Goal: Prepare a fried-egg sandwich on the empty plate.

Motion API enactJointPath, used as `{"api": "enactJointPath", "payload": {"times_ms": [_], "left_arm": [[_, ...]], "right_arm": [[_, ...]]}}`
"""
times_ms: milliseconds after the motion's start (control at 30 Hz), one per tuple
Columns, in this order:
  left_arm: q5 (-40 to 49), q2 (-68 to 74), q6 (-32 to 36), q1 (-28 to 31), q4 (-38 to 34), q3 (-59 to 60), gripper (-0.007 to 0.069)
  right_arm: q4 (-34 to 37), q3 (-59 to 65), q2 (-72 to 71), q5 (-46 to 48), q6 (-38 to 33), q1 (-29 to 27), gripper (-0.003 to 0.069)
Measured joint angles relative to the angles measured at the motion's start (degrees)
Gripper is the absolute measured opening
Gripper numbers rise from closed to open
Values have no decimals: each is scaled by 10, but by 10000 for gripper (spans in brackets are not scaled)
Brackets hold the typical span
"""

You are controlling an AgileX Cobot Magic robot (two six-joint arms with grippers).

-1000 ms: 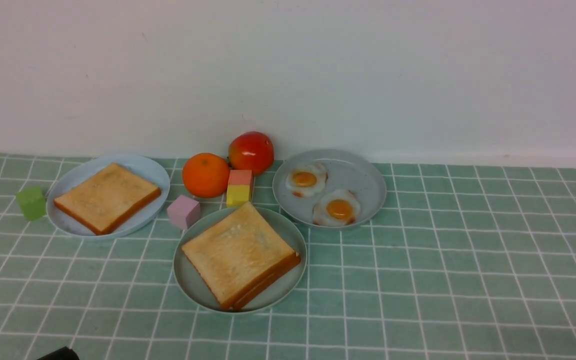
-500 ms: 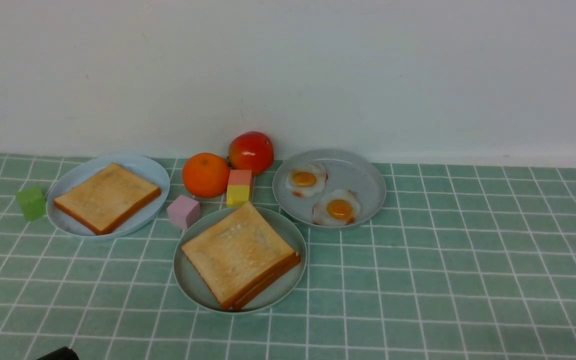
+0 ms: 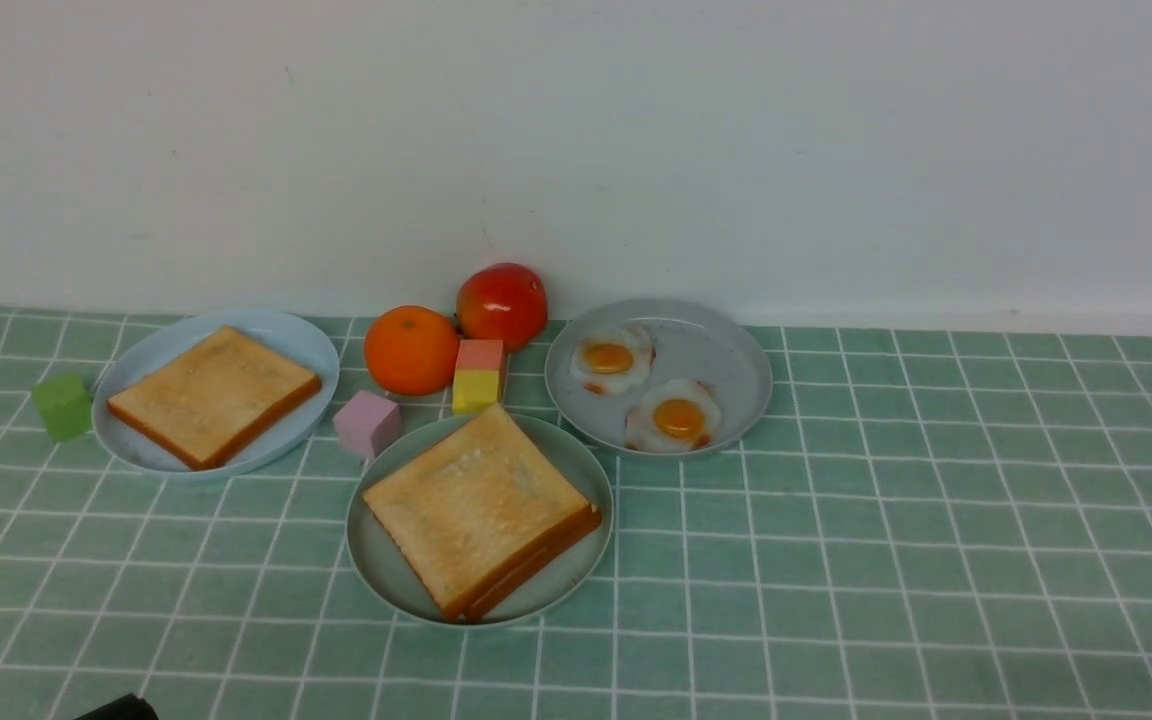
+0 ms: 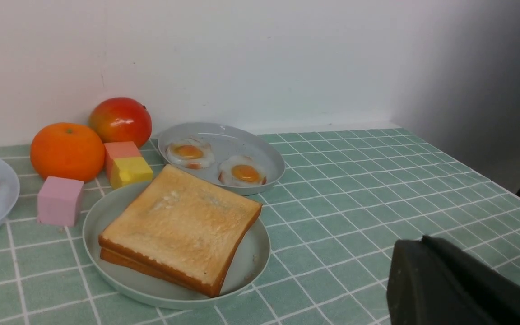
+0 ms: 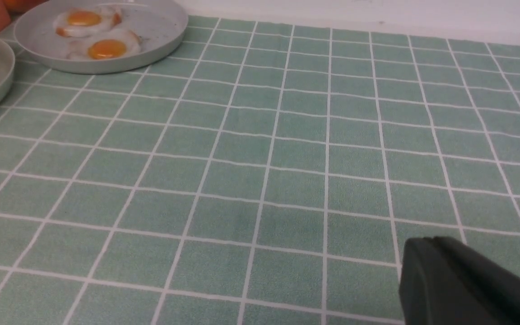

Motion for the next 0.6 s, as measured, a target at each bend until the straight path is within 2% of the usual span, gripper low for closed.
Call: {"api": "enactJointPath", "payload": {"times_ms": [167,267,433,533,600], "left_arm": [[-35,0,3,11,40,0,-13],[-70,-11,5,97,92,0,-13],[-23,-64,-23,280,128,8,-13],[-7,-76,-53,328,144,28,-13],[17,-78,-107,359,170,58,-13]], "right_arm": [[0,0,0,1,0,0,-6],[0,0,0,1,0,0,-3],[0,0,0,1,0,0,-2],[0,0,0,1,0,0,0],[0,0,0,1,0,0,1]]}}
